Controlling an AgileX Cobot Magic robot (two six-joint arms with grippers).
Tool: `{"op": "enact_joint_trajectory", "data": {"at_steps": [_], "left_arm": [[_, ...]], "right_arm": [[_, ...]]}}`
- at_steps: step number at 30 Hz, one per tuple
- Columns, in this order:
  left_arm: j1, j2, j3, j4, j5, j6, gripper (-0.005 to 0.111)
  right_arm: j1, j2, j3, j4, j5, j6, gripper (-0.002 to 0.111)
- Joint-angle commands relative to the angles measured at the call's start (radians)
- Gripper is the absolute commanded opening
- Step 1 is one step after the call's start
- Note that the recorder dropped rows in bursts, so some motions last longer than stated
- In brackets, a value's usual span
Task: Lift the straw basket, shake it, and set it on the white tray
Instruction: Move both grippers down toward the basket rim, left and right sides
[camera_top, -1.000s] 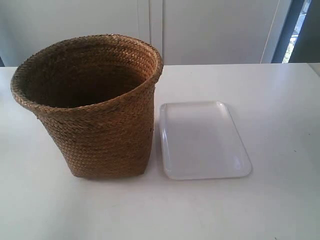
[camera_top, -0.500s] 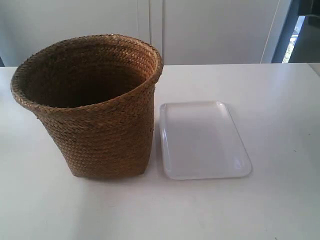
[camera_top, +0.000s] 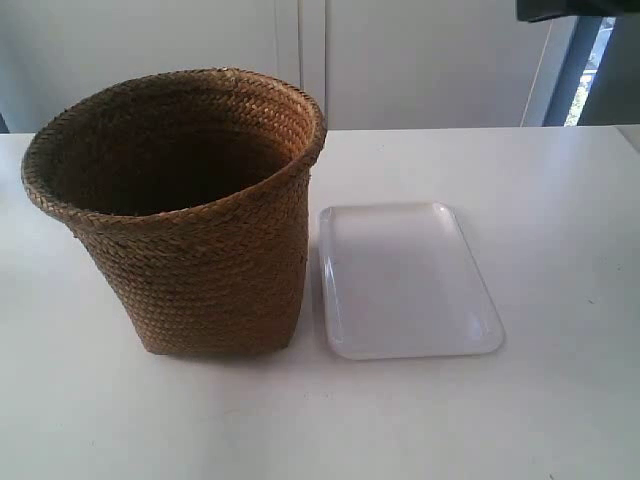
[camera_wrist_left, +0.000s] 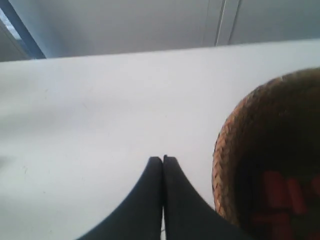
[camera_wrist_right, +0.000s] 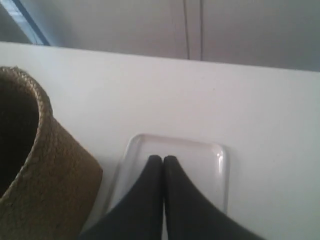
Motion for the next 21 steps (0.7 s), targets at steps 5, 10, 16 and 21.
{"op": "enact_joint_trajectory", "data": {"at_steps": [5, 10, 16, 21], "left_arm": [[0.001, 0.113, -0.084, -0.072, 0.195, 0.179, 0.0], [0.001, 0.098, -0.084, -0.069, 0.195, 0.186, 0.0], [0.001, 0.112, -0.082, -0.151, 0.226, 0.184, 0.0], [0.001, 0.193, -0.082, -0.21, 0.285, 0.189, 0.0]], "right_arm": [[0.06, 0.147, -0.172, 0.041, 0.099, -0.013, 0.0], [0.06, 0.124, -0.179, 0.071, 0.057, 0.009, 0.0], [0.06, 0.157, -0.181, 0.076, 0.039, -0.04, 0.0], [0.06, 0.223, -0.238, 0.081, 0.158, -0.04, 0.001]]}}
